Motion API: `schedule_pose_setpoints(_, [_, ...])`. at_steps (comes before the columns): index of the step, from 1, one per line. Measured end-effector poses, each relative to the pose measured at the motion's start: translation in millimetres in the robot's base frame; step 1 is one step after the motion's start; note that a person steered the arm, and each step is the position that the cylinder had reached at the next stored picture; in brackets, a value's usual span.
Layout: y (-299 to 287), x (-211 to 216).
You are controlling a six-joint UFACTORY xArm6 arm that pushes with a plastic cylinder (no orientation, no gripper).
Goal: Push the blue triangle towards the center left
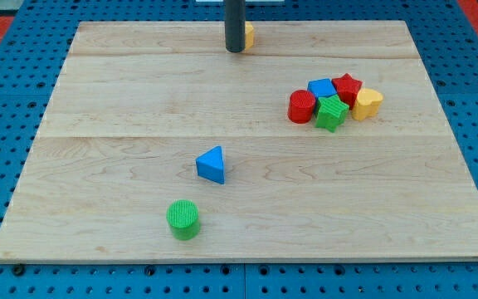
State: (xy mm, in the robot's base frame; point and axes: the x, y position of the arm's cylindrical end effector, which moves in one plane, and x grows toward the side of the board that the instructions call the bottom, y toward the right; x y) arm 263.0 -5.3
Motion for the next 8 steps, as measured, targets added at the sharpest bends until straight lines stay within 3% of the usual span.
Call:
schedule_pose_setpoints(2, [45.9, 192.1])
schedule_pose_setpoints(3, [38.1, 263.0])
schedule_pose_setpoints(4, [10.1, 262.8])
schedule_pose_setpoints(5, [-14.2, 232.8])
schedule_pose_setpoints(7, [-30.8, 268.9])
schedule_pose_setpoints(8, [-55.6, 235.5])
